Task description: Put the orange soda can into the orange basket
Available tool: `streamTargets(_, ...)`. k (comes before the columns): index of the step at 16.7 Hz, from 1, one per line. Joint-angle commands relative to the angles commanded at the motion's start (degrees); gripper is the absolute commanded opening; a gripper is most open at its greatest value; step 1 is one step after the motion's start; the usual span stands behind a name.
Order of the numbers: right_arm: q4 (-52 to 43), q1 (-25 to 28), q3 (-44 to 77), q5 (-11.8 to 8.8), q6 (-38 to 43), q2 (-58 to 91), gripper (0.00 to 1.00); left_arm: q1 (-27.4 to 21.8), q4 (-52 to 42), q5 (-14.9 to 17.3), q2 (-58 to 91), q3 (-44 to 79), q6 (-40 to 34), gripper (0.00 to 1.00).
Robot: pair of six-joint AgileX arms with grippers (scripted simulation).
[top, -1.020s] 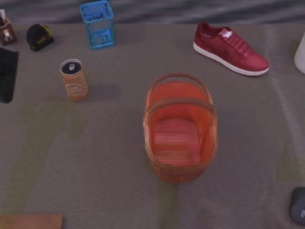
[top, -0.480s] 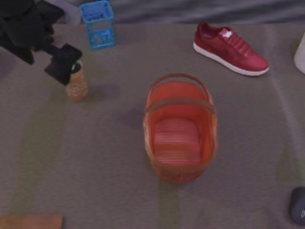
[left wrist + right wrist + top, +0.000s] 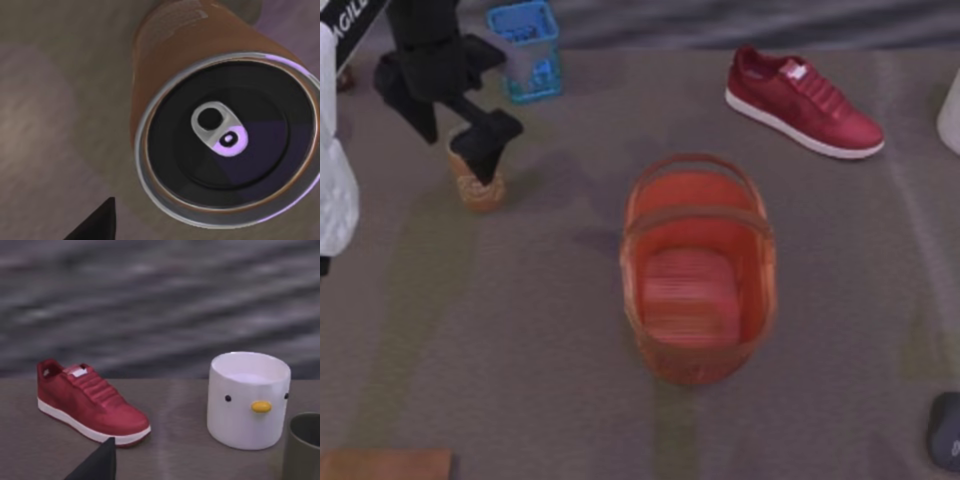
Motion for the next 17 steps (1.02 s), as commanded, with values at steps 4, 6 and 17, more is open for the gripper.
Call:
streamTargets(4, 0.0, 0.0, 0.0, 0.0, 0.0, 0.0, 1.0, 0.3, -0.5, -0.8, 5.8, 10.0, 2.1, 1.0)
streamTargets(6, 0.0, 0.0, 0.0, 0.0, 0.0, 0.0, 1.0, 0.4, -0.4, -0.9, 6.4, 11.3, 2.4, 1.0)
streamTargets(17, 0.0, 0.0, 0.0, 0.0, 0.0, 0.0, 1.0, 0.3, 7.1, -1.0, 3.8, 1.3, 2.3, 1.0)
